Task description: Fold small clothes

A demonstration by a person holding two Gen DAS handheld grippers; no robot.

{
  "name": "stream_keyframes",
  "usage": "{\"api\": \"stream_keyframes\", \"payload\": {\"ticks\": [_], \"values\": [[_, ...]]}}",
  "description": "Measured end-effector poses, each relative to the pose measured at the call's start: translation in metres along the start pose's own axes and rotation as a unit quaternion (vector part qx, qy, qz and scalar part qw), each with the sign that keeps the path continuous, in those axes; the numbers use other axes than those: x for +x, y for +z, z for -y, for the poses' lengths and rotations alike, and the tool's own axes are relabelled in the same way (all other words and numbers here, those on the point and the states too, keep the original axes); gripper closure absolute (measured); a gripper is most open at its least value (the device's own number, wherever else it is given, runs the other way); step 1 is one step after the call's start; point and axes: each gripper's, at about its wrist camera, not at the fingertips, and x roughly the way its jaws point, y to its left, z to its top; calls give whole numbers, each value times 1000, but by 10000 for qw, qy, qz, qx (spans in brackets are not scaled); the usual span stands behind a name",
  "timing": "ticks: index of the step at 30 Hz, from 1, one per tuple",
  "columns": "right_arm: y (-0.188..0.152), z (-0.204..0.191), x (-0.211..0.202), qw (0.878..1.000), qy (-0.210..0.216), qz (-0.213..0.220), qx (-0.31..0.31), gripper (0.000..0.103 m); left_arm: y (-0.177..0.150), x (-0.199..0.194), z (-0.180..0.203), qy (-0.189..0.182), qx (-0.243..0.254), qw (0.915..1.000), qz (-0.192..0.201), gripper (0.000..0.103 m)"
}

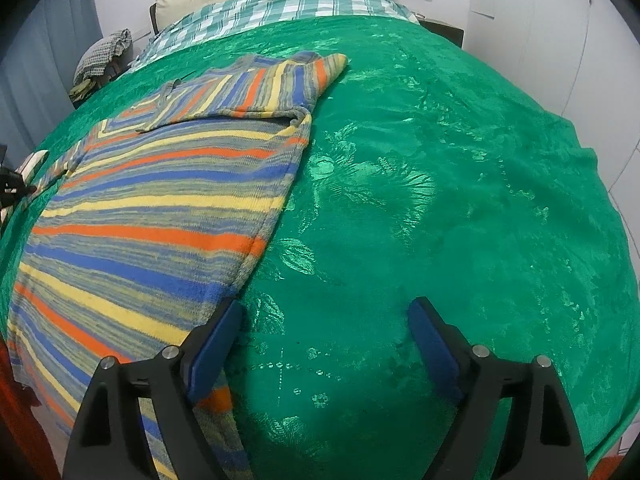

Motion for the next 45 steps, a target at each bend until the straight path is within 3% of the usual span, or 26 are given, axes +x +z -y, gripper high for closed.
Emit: {"api": "stream_keyframes", "payload": {"ticks": [2, 4, 7, 11, 13, 15, 16, 17, 19, 22, 25, 31, 35, 40, 45], "values": [[0, 1, 0, 10000, 16, -8, -2, 18, 15, -28, 35, 6, 551, 9979, 345, 102], [0, 1, 0, 10000, 41, -23, 7, 18, 25, -58, 84, -133, 1212, 9904, 649, 102], [1, 1, 1, 10000, 67, -46, 41, 17, 24, -91, 164, -525, 2052, 9727, 946, 102], [1, 1, 2, 9999, 71, -46, 57, 17, -7, -109, 275, -1181, 2937, 9426, 1060, 102], [0, 1, 1, 9999, 80, -43, 52, 17, -31, -105, 318, -1340, 3223, 9311, 1059, 102], [-1, 1, 1, 9999, 90, -39, 48, 17, -53, -89, 354, -1416, 3346, 9264, 988, 99], [-1, 1, 1, 9999, 90, -37, 46, 17, -67, -75, 371, -1426, 3348, 9280, 797, 92], [-1, 0, 2, 9999, 89, -34, 43, 17, -77, -65, 380, -1379, 3335, 9307, 591, 67], [-2, 1, 2, 10000, 82, -30, 38, 17, -105, -46, 391, -1259, 3278, 9360, 241, 43], [-2, 1, 1, 9999, 100, -35, 50, 17, -134, -54, 378, -1529, 3274, 9324, 126, 34], [-1, 1, 1, 9999, 129, -66, 45, 17, -156, -69, 325, -1646, 3115, 9358, 126, 22], [0, 0, 3, 9999, 124, -97, 22, 16, -180, -69, 184, -1140, 2115, 9706, -113, 20], [1, 1, 3, 9999, 126, -102, 36, 16, -207, -88, 117, -1033, 1436, 9842, -104, 20], [1, 10, -12, 9994, 101, 45, 324, 16, -243, -112, 86, -921, 1056, 9896, 319, 17], [0, 24, -33, 9974, -64, 358, 618, 16, -250, -113, 79, -827, 1149, 9893, 339, 17]]}}
